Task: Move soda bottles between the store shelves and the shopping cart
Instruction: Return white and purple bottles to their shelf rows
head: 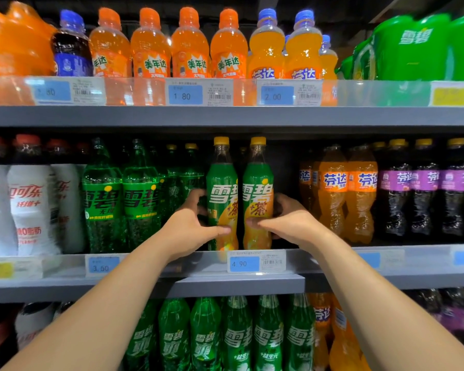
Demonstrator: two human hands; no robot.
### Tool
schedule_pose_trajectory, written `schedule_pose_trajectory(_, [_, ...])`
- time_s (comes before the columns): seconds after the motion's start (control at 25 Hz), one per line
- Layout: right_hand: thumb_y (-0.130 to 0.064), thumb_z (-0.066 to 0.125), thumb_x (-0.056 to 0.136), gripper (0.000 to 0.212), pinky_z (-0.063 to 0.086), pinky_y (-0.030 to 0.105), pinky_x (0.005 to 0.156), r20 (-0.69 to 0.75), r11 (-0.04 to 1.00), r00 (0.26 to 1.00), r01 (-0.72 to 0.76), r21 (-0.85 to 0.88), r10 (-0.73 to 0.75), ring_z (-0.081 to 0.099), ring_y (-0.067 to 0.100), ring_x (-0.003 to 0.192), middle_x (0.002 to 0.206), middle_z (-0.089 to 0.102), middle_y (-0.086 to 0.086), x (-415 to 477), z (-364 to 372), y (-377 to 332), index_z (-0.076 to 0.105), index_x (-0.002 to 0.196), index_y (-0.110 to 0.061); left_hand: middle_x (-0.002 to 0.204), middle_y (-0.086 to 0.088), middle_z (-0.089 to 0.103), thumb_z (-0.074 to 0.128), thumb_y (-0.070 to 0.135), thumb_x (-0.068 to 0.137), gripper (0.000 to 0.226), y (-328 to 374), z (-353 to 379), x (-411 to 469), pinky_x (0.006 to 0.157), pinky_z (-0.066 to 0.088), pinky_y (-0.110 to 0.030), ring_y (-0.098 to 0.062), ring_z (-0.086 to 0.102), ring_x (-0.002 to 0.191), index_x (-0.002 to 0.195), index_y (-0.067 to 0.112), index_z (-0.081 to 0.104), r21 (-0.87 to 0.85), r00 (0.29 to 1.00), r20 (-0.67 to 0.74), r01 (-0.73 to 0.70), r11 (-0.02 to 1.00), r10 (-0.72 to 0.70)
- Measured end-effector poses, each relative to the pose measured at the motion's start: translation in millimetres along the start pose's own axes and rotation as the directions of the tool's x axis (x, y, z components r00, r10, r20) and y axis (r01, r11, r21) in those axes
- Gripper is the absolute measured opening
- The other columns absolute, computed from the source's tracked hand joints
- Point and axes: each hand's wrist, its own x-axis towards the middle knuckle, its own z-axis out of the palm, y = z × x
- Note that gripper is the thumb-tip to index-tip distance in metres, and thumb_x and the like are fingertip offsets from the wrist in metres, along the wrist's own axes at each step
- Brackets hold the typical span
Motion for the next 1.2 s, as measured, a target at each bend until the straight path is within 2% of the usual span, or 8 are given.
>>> schedule_pose_trajectory(0.16, [-0.045,0.093,0.06,0.068,0.06,0.02,0.066,-0.045,0.998,0.999,0.025,-0.051,-0.027,0.071,0.005,0.091,0.104,0.073,-0.013,-5.7,1.3,-1.9,0.062,0.119,-0.034,0.138,-0.005,0.06,0.088,0.031,0.076,0.098,-4.1,-0.7,3.8,0.101,0.053,-0.046,-0.021,0.066,0.113,0.151,0.036,0.025,-0.103,0.998,0.054,0.033,0.994,-0.027])
schedule_pose_trajectory(0.28, [-0.058,0.09,0.056,0.075,0.058,0.015,0.068,-0.093,0.986,0.993,0.056,-0.156,-0.071,0.07,0.0,0.091,0.103,0.074,-0.015,-10.6,1.4,-3.0,0.063,0.121,-0.032,0.144,-0.008,0.056,0.087,0.029,0.076,0.099,-7.1,-0.4,5.6,0.105,0.049,-0.049,-0.023,0.062,0.121,0.152,0.036,0.025,-0.113,0.998,0.067,0.027,0.993,-0.02])
schedule_pose_trajectory(0.44, [-0.067,0.082,0.059,0.078,0.061,0.024,0.075,-0.041,0.947,0.996,0.058,-0.316,-0.075,0.069,0.003,0.095,0.108,0.073,-0.016,-14.2,-6.4,-2.7,0.06,0.128,-0.036,0.142,-0.003,0.057,0.087,0.033,0.075,0.097,-10.8,0.3,8.2,0.104,0.05,-0.045,-0.02,0.064,0.117,0.151,0.041,0.026,-0.114,0.998,0.065,0.005,0.993,0.002])
schedule_pose_trajectory(0.6, [-0.063,0.085,0.051,0.079,0.064,0.032,0.08,-0.046,0.986,0.999,-0.029,-0.166,0.021,0.073,0.004,0.093,0.101,0.076,-0.019,-17.2,-6.8,1.6,0.065,0.123,-0.036,0.141,0.0,0.057,0.086,0.032,0.076,0.096,-12.3,2.1,11.0,0.101,0.052,-0.044,-0.019,0.067,0.112,0.15,0.043,0.025,-0.146,0.997,0.073,-0.004,0.989,0.015])
schedule_pose_trajectory(0.8, [-0.049,0.085,0.068,0.044,0.062,0.026,0.077,-0.076,0.983,0.997,0.008,-0.183,-0.022,0.073,-0.002,0.087,0.095,0.077,-0.021,-21.9,-3.3,0.5,0.07,0.107,-0.035,0.124,0.013,0.055,0.083,0.045,0.07,0.101,-12.0,3.8,10.4,0.082,0.047,-0.025,0.004,0.06,0.088,0.151,0.042,0.022,-0.045,0.999,0.02,-0.027,0.999,0.028])
schedule_pose_trajectory(1.0, [-0.049,0.083,0.075,0.039,0.061,0.027,0.082,-0.06,0.979,0.997,0.036,-0.199,-0.049,0.072,-0.004,0.09,0.099,0.077,-0.019,-30.5,-1.8,-4.8,0.069,0.108,-0.034,0.145,-0.003,0.056,0.083,0.049,0.074,0.102,-5.1,6.0,7.5,0.09,0.043,-0.03,-0.02,0.06,0.114,0.155,0.03,0.024,0.074,0.999,-0.019,-0.031,0.997,0.032])
schedule_pose_trajectory(1.08, [-0.056,0.074,0.08,0.043,0.059,0.031,0.089,-0.097,0.985,0.992,0.066,-0.161,-0.083,0.07,0.0,0.099,0.107,0.075,-0.015,-32.5,-0.5,-7.3,0.067,0.115,-0.032,0.14,-0.002,0.059,0.078,0.057,0.077,0.101,1.9,5.6,2.1,0.086,0.042,-0.029,-0.022,0.059,0.116,0.156,0.026,0.022,0.084,0.998,-0.049,-0.028,0.996,0.032])
schedule_pose_trajectory(1.2, [-0.045,0.061,0.096,0.035,0.056,0.04,0.097,-0.342,0.99,0.93,0.135,-0.031,-0.137,0.065,0.009,0.108,0.113,0.07,-0.009,-39.2,-8.8,-7.1,0.064,0.123,-0.023,0.096,0.004,0.063,0.066,0.063,0.085,0.075,13.5,5.6,-7.5,0.064,0.045,-0.032,-0.018,0.058,0.084,0.14,0.018,0.042,0.143,0.992,-0.117,-0.026,0.989,0.043])
